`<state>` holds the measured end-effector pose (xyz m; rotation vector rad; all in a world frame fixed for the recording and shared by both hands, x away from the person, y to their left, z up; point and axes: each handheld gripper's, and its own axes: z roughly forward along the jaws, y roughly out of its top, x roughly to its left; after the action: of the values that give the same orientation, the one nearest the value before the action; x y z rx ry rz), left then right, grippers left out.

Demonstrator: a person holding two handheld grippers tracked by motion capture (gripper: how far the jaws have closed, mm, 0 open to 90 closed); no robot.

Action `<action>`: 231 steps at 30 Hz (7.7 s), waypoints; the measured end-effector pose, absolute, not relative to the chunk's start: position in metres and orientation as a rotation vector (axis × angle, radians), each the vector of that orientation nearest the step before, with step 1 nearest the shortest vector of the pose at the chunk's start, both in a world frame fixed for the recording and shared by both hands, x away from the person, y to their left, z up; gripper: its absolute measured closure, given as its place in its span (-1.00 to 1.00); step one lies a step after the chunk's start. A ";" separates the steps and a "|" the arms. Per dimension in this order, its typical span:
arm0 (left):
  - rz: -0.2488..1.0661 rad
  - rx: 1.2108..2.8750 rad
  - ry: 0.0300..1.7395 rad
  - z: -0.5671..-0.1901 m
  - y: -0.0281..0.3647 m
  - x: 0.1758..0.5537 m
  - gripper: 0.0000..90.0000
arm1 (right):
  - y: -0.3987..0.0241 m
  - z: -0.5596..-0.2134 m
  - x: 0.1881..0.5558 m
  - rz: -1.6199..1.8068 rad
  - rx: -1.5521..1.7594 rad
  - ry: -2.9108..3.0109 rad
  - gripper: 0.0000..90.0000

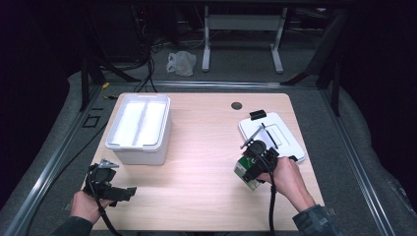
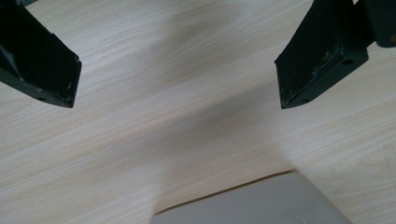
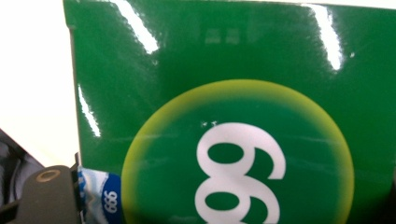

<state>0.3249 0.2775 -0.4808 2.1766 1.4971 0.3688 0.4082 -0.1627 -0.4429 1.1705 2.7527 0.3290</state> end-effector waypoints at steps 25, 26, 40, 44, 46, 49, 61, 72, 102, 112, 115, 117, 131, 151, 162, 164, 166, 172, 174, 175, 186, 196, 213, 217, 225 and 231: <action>0.368 2.185 1.491 -0.481 0.275 0.325 -1.00 | -0.298 -0.493 0.396 0.216 1.434 2.688 -0.64; 0.368 2.185 1.491 -0.481 0.275 0.325 -1.00 | -0.298 -0.493 0.396 0.216 1.434 2.688 -0.64; 0.376 2.182 1.492 -0.480 0.276 0.324 -1.00 | -0.311 -0.512 0.399 0.196 1.498 2.696 -0.80; 0.376 2.162 1.501 -0.477 0.277 0.323 -0.99 | -0.311 -0.499 0.397 0.199 1.523 2.670 -0.95; 0.368 2.145 1.500 -0.474 0.278 0.322 -0.99 | -0.308 -0.491 0.395 0.193 1.526 2.666 -1.00; 0.380 2.136 1.505 -0.467 0.279 0.320 -0.99 | -0.302 -0.477 0.392 0.194 1.506 2.646 -1.00; 0.428 2.107 1.475 -0.409 0.278 0.345 -0.98 | -0.274 -0.430 0.384 0.290 1.400 2.565 -1.00; 0.352 2.180 1.515 -0.381 0.264 0.417 -1.00 | -0.239 -0.422 0.373 0.341 1.268 2.616 -1.00; 0.260 2.249 1.894 -0.414 0.242 0.550 0.51 | -0.195 -0.461 0.370 0.287 1.097 2.736 -0.95; 0.279 2.289 1.937 -0.420 0.232 0.554 0.89 | -0.200 -0.460 0.372 0.290 1.134 2.707 -0.94; 0.288 2.306 1.941 -0.420 0.230 0.554 0.90 | -0.201 -0.460 0.373 0.288 1.125 2.711 -0.94; 0.289 2.323 1.945 -0.420 0.228 0.554 0.91 | -0.202 -0.460 0.372 0.285 1.132 2.706 -0.94; 0.277 2.467 1.742 -0.420 0.216 0.537 0.98 | -0.214 -0.457 0.376 0.325 1.180 2.688 -0.94; 0.274 2.703 1.209 -0.420 0.162 0.490 0.99 | -0.228 -0.450 0.377 0.371 1.231 2.657 -0.93; 0.255 2.808 0.870 -0.420 0.118 0.460 0.98 | -0.237 -0.446 0.378 0.386 1.261 2.641 -0.93; 0.255 2.829 0.803 -0.420 0.112 0.455 0.98 | -0.239 -0.445 0.378 0.391 1.274 2.634 -0.93; 0.257 2.837 0.774 -0.420 0.108 0.452 0.98 | -0.240 -0.446 0.379 0.395 1.270 2.629 -0.93; 0.240 2.883 0.588 -0.419 0.091 0.438 0.99 | -0.245 -0.445 0.380 0.392 1.290 2.627 -0.93; 0.232 2.901 0.496 -0.419 0.083 0.431 0.99 | -0.246 -0.445 0.380 0.398 1.298 2.622 -0.93; 0.232 2.901 0.496 -0.419 0.083 0.431 0.99 | -0.246 -0.445 0.380 0.398 1.298 2.622 -0.93; 0.224 2.924 0.154 -0.420 0.045 0.401 0.98 | -0.254 -0.443 0.380 0.399 1.326 2.596 -0.93; 0.231 2.903 0.072 -0.420 0.019 0.386 0.98 | -0.257 -0.443 0.379 0.392 1.339 2.586 -0.93; 0.233 2.865 0.044 -0.421 -0.002 0.383 0.98 | -0.257 -0.443 0.380 0.380 1.340 2.580 -0.92; 0.221 2.852 0.048 -0.421 0.000 0.384 0.98 | -0.257 -0.444 0.380 0.376 1.342 2.586 -0.92; 0.211 2.848 0.036 -0.418 0.001 0.385 0.99 | -0.258 -0.444 0.380 0.377 1.345 2.581 -0.92; 0.205 2.830 0.040 -0.411 0.002 0.384 0.99 | -0.259 -0.444 0.380 0.376 1.350 2.576 -0.92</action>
<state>0.3843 0.0024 -0.4114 2.8297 0.0399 0.2045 0.3796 -0.2589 -0.4440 1.3496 2.5764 0.3758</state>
